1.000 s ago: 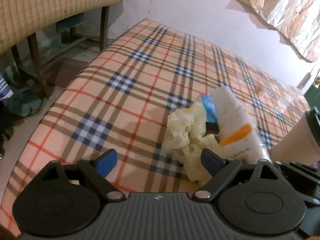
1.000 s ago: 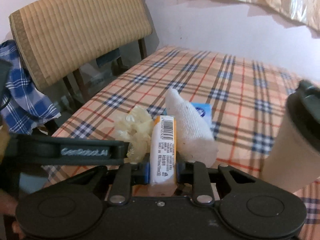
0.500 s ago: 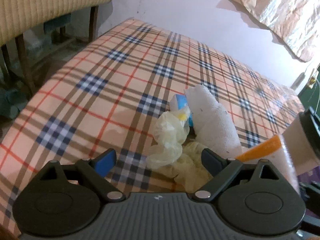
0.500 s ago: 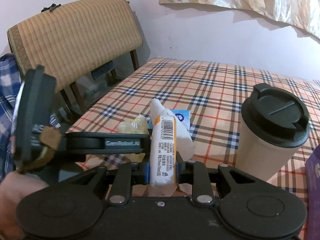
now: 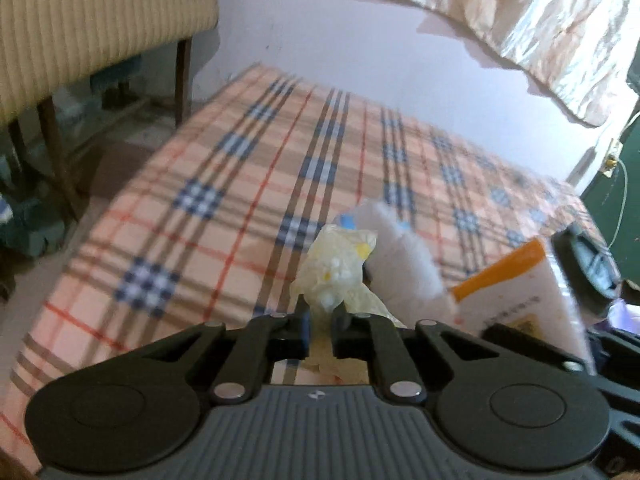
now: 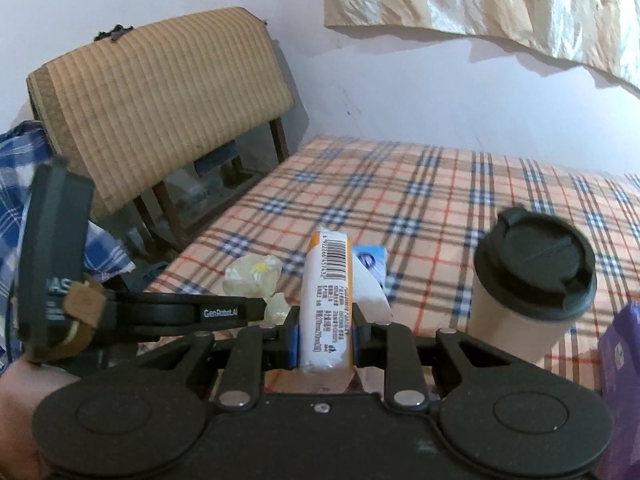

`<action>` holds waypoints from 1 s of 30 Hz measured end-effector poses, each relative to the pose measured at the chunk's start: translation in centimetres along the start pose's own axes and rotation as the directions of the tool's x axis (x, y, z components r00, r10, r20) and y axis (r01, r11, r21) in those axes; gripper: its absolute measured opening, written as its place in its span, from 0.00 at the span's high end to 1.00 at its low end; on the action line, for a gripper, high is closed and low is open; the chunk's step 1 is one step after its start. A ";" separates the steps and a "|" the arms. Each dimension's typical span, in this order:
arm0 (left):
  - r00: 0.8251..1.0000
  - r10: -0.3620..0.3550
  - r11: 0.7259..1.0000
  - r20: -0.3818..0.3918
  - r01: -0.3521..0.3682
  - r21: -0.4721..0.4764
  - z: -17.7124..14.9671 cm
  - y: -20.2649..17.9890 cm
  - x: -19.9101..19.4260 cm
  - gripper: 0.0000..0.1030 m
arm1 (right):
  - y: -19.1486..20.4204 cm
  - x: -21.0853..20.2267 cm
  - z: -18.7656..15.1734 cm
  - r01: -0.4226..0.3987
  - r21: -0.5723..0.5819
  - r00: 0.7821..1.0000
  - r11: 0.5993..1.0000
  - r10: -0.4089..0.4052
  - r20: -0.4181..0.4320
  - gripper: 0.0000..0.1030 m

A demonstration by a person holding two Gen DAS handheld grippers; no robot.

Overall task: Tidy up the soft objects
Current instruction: 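Lift and carry the medicine box and plastic bag with both tools toward the tray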

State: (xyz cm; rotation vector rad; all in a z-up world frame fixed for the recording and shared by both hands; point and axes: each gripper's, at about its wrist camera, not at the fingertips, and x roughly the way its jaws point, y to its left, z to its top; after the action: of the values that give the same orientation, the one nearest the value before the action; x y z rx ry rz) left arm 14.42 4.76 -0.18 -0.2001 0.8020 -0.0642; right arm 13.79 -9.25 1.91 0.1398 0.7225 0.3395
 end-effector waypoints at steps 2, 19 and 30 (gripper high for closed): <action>1.000 0.005 1.000 0.024 -0.005 0.022 0.9 -0.7 -0.9 0.88 | 0.3 -0.3 1.2 -0.006 -0.015 1.000 1.000 0.006 0.009 0.72; 0.992 0.003 0.994 0.123 -0.016 0.104 6.7 -7.0 -3.3 0.88 | -3.2 -2.3 8.9 0.070 -0.007 0.993 0.998 -0.069 0.094 0.72; 0.990 -0.053 0.985 0.131 0.030 0.169 7.7 -12.3 -2.8 0.88 | -7.6 -5.3 10.4 0.148 0.032 0.978 0.988 -0.151 0.140 0.72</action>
State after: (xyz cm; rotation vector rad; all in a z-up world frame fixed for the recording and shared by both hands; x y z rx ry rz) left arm 18.30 -5.69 9.51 -0.0622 0.6539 -0.1550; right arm 19.01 -18.28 11.11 0.1281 0.5913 0.1758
